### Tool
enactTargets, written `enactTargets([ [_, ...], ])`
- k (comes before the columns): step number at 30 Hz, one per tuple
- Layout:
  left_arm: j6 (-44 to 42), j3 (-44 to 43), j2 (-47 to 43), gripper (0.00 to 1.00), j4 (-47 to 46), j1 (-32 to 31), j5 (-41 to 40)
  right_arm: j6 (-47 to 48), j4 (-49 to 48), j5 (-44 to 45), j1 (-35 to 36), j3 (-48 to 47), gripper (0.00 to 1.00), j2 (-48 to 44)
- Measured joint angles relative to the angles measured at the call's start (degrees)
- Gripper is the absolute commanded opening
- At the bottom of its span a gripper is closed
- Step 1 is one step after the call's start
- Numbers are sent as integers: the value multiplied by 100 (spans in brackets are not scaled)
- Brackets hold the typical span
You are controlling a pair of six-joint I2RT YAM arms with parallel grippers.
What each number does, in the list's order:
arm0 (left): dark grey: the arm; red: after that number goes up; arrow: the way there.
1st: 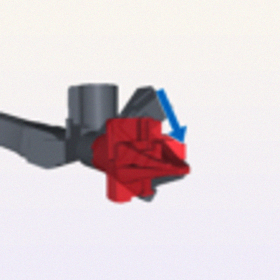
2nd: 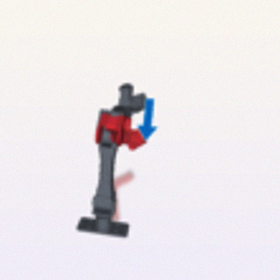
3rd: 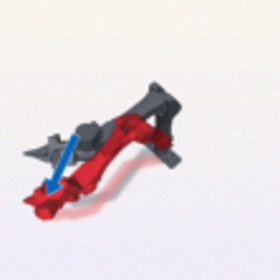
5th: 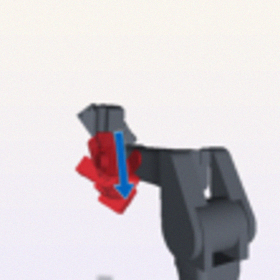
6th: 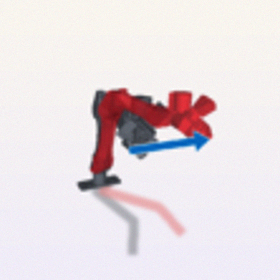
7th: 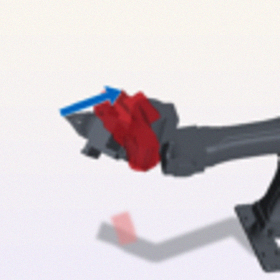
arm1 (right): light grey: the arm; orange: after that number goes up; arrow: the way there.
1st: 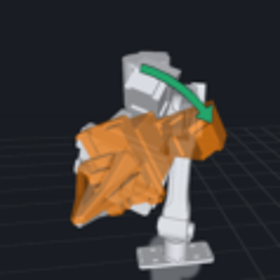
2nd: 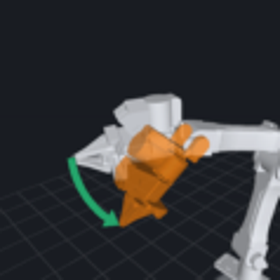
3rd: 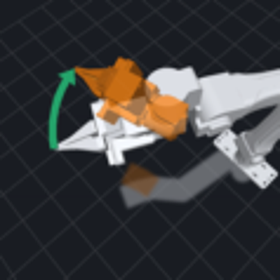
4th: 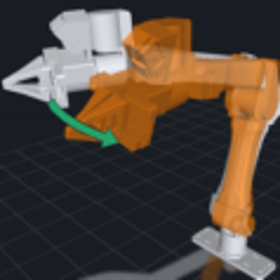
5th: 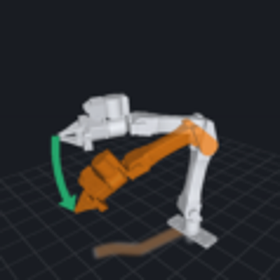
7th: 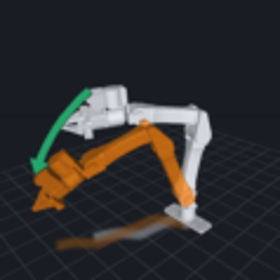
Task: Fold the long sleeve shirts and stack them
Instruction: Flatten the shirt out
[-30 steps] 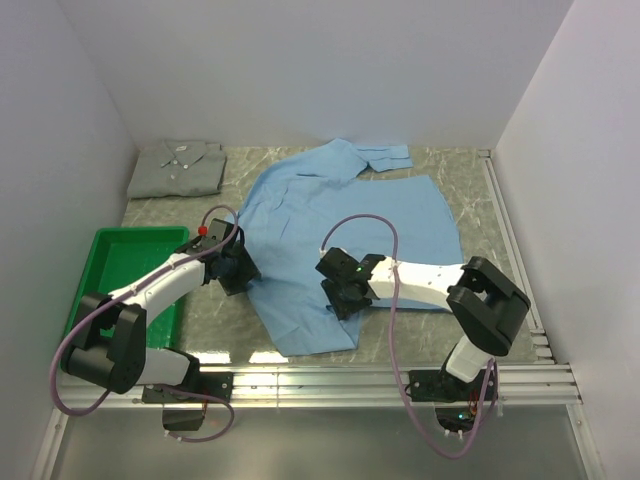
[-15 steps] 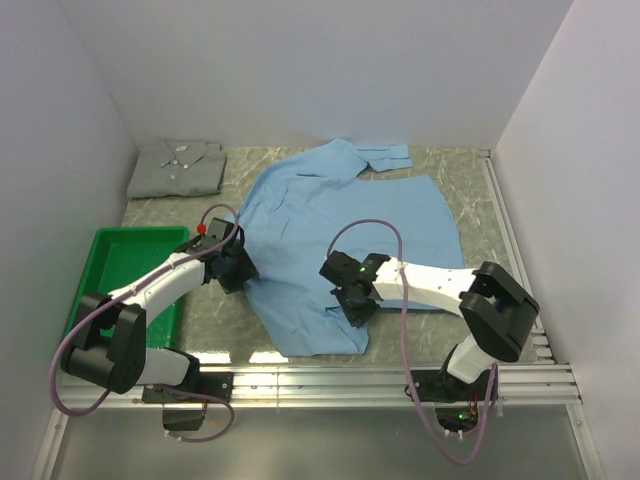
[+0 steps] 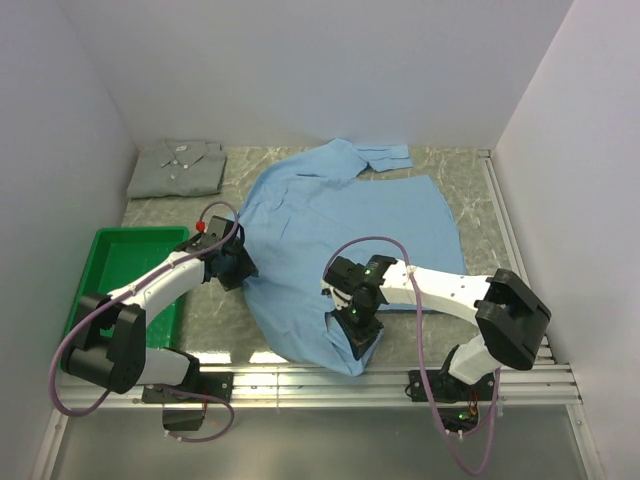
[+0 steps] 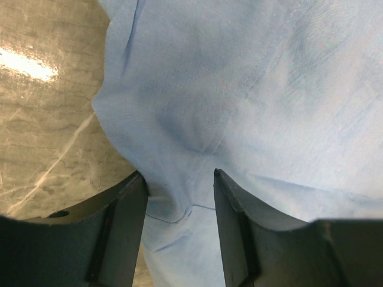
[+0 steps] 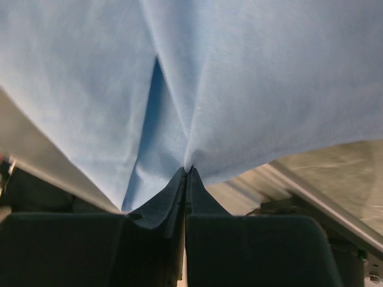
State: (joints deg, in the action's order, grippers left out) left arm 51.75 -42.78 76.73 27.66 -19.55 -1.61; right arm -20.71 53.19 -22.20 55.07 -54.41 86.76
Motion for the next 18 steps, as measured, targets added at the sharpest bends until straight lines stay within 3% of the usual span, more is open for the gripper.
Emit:
enactTargets([
  [3,-2,0,0,52,0,0,-9,68,96,-181,72,-9,1,0],
  [6,-2,0,0,53,4,0,-26,74,142,-295,94,-9,29,0],
  [7,-2,0,0,53,4,0,-28,90,155,-299,94,-9,45,0],
  [10,-2,0,0,55,9,0,-70,140,232,-247,94,-52,60,0],
  [15,0,2,-46,59,70,0,-138,153,369,173,-72,-551,63,-48],
  [18,4,20,-164,61,90,0,-136,-7,243,597,-691,-699,63,-186],
])
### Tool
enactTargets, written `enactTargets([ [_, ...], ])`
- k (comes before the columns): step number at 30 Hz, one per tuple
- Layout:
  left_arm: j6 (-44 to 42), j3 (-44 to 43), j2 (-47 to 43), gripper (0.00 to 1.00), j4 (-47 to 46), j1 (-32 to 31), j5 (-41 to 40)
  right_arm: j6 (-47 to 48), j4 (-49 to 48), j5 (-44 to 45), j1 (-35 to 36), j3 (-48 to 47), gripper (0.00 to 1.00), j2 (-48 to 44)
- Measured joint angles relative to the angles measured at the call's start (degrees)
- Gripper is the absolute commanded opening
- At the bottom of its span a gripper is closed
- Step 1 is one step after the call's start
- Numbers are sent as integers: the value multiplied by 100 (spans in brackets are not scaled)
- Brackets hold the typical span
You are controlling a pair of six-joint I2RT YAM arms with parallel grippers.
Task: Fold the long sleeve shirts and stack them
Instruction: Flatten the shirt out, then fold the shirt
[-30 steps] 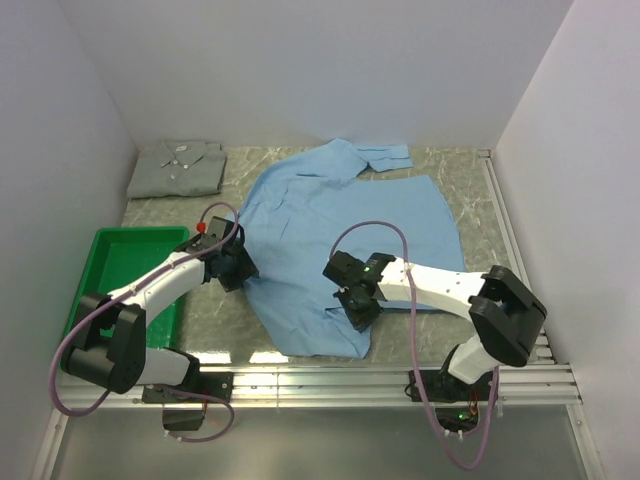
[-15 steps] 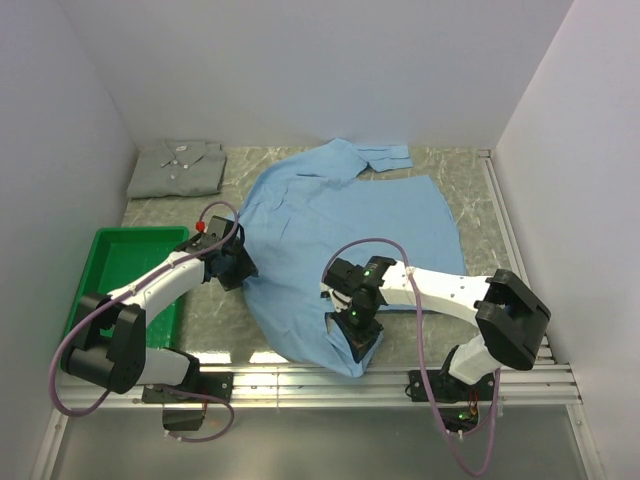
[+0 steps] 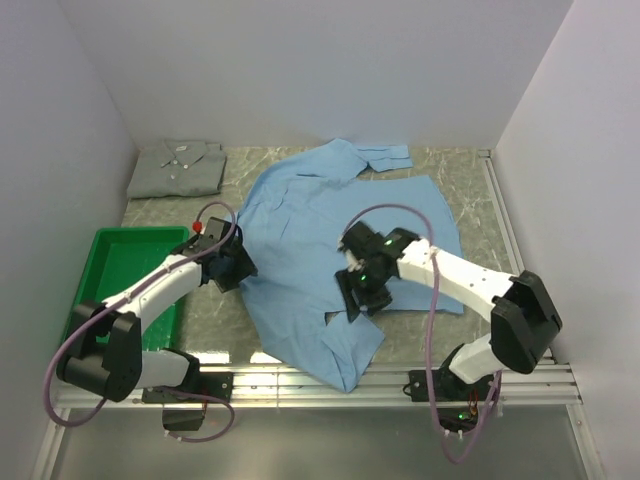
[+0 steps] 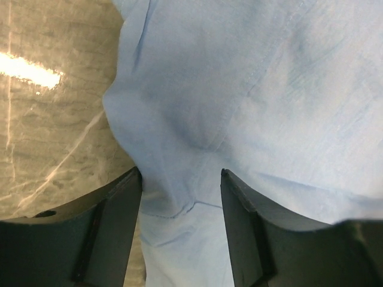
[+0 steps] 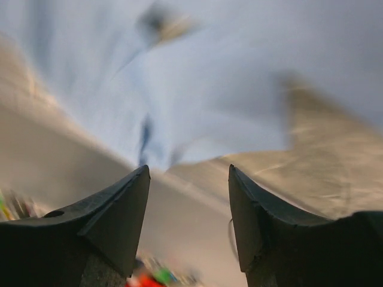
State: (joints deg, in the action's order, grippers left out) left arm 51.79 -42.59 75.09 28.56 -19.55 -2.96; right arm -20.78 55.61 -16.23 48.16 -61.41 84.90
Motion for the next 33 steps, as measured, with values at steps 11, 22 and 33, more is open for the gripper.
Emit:
enactTargets([
  [11,46,623,-492,62,131,0,133,-1121,-1196,1211,-3150,1309,66,-765],
  [22,46,831,-345,58,101,2,168,-1652,-2474,1366,-4026,1657,63,-79],
  [33,42,763,-289,61,184,9,157,-1858,-2608,1648,-4332,1543,81,-13],
])
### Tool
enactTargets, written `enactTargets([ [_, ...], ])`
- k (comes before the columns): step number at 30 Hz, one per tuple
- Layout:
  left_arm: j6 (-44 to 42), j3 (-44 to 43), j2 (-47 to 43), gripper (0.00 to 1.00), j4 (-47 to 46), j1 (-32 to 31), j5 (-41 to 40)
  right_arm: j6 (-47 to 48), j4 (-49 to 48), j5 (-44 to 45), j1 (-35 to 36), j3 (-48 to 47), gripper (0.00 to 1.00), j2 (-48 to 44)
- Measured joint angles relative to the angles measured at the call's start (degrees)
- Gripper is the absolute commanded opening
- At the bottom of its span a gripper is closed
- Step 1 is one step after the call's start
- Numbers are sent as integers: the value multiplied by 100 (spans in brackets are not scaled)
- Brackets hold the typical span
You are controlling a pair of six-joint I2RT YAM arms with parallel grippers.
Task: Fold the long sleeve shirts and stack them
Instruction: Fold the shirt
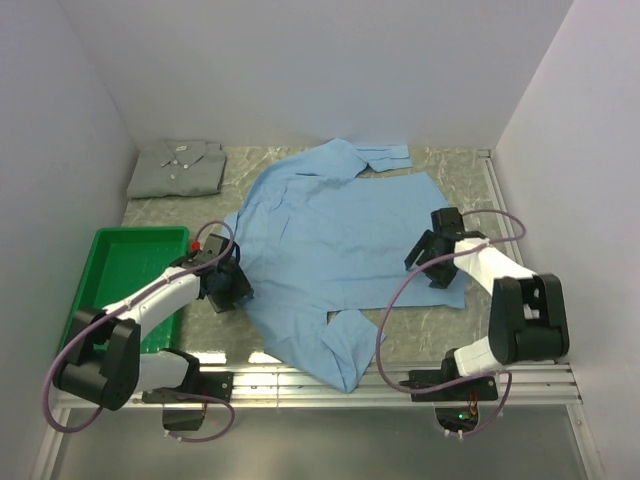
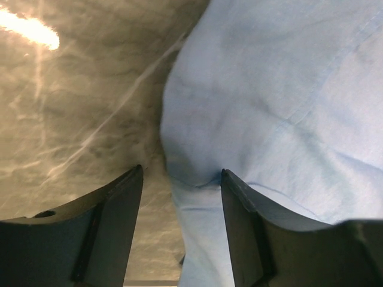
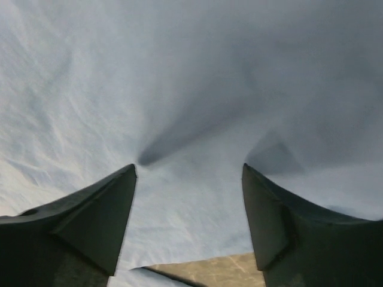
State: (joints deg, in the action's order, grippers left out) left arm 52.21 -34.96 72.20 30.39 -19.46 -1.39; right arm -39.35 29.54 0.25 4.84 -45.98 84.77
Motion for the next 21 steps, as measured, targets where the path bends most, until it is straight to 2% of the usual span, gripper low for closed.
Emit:
enactTargets([
  [3,-20,0,-122,62,199,4,-37,-74,214,286,-247,219,85,-590],
  [10,-79,0,-199,62,382,4,0,-417,879,850,-920,638,77,-1849],
  [17,-105,2,-144,61,295,4,35,-603,1237,866,-1495,1128,75,-2256],
  [21,-103,11,22,56,164,4,133,-684,1237,717,-1602,1185,75,-2251],
])
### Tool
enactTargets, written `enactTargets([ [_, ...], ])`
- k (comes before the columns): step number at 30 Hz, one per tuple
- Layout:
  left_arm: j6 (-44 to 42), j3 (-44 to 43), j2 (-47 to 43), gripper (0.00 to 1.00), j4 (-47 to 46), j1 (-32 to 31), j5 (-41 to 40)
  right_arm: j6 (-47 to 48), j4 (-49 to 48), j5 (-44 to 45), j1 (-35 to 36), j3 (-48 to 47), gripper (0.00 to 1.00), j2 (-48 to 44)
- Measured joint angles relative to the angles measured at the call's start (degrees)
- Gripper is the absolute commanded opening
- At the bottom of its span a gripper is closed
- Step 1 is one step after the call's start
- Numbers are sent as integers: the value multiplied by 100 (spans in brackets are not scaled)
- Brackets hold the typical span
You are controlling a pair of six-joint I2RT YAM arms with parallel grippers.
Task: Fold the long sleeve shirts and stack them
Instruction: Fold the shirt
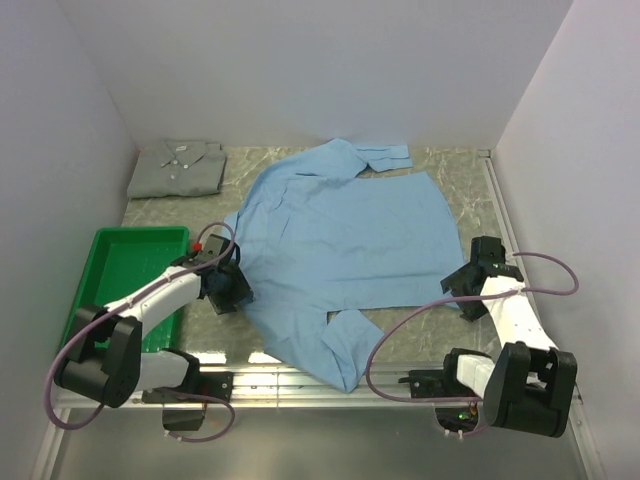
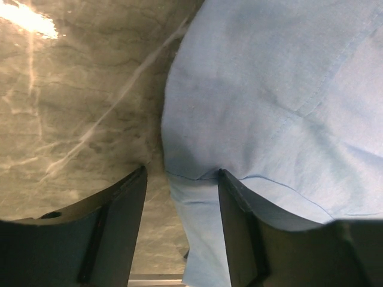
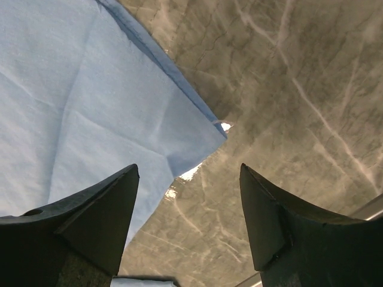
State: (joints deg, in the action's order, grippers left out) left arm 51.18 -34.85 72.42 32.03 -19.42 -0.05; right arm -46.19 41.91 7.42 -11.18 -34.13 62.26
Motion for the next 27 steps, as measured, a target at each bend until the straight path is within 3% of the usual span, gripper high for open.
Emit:
enactTargets([
  [4,4,-4,61,49,-109,15,96,-131,-68,-96,-2,61,74,24],
  [11,-7,0,136,24,-168,15,133,-291,-155,-129,-7,160,70,225],
  [21,-28,17,138,3,-203,15,173,-398,-293,-125,-7,195,65,295],
  [24,-50,17,136,2,-199,15,173,-407,-332,-125,-7,199,56,334],
  [27,-50,17,127,2,-175,15,168,-400,-339,-125,-7,201,37,356],
])
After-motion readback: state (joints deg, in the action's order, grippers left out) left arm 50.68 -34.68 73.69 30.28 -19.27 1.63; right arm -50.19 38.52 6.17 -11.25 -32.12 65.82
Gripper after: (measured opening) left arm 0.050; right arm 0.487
